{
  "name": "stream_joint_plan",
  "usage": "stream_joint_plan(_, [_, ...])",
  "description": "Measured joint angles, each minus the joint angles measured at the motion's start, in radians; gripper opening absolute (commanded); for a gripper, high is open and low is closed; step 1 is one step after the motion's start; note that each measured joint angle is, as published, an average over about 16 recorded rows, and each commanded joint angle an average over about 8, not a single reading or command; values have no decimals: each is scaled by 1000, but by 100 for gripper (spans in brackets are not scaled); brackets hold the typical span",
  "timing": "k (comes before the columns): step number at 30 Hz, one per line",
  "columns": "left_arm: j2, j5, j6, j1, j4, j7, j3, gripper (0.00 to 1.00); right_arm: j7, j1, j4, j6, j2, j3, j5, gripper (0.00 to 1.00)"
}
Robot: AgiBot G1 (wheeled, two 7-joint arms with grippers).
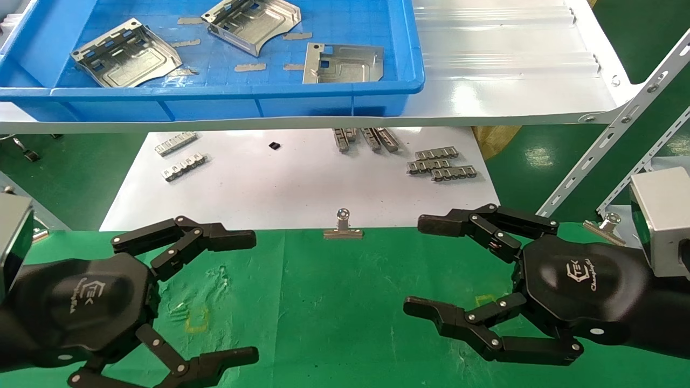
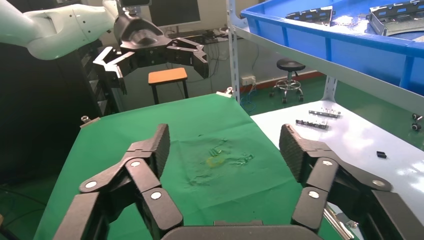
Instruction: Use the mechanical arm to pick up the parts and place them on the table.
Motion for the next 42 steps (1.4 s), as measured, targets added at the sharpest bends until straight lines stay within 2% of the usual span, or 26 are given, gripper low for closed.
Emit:
stream_joint_plan(31, [1,-1,0,-8,-3,0,-2,100,0,0,0,0,0,0,0,0])
stream_joint_plan(36, [13,20,-12,-69,-3,-7,0,100,0,0,0,0,0,0,0,0])
stream_joint_plan(42, [69,106,-48,-242,54,-29,27,100,0,0,0,0,0,0,0,0])
